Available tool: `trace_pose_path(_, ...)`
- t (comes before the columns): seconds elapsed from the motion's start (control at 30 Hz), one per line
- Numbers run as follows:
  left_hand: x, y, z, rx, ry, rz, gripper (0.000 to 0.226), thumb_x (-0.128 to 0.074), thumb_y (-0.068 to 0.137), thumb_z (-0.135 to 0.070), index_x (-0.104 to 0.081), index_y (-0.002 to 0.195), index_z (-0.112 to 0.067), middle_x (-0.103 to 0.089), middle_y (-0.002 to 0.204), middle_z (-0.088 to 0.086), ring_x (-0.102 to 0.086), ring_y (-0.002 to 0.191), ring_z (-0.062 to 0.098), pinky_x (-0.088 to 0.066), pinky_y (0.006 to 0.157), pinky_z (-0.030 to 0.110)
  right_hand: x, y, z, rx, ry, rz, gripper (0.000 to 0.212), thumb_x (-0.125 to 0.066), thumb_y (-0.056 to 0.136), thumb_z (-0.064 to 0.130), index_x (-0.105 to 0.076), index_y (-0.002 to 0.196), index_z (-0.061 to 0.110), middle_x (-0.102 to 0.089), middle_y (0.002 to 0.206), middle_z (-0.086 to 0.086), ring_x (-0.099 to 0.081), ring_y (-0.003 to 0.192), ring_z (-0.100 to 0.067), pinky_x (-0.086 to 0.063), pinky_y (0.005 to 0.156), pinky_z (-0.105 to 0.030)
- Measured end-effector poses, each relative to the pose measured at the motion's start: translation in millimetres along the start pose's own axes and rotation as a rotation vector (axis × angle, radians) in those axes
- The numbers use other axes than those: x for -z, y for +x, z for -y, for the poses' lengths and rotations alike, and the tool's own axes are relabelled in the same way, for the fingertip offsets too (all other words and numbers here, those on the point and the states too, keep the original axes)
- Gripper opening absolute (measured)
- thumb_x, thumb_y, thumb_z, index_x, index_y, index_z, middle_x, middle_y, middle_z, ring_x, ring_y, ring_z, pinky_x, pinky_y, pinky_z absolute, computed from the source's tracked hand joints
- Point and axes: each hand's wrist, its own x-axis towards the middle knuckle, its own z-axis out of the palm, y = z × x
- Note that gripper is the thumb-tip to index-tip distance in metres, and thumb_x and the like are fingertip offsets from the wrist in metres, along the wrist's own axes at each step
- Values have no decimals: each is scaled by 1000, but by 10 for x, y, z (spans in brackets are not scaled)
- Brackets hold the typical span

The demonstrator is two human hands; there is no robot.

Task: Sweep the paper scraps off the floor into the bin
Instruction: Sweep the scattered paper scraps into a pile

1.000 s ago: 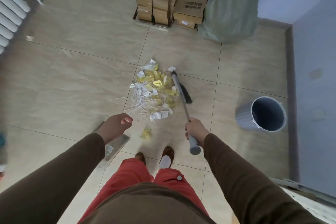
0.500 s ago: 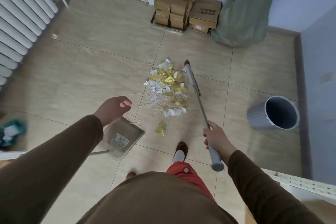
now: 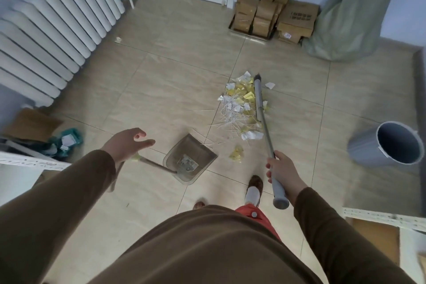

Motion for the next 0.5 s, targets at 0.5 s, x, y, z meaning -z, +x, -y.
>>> trace_pose_path(0.5, -251, -144, -405, 183, -361, 69, 10, -59, 76, 1, -65, 68, 0, -63, 66, 15, -62, 63, 24, -62, 81, 42, 176, -53, -293, 3, -127, -143, 30, -40, 99, 12, -50, 126, 17, -55, 86, -8, -54, 64, -20, -52, 55, -31)
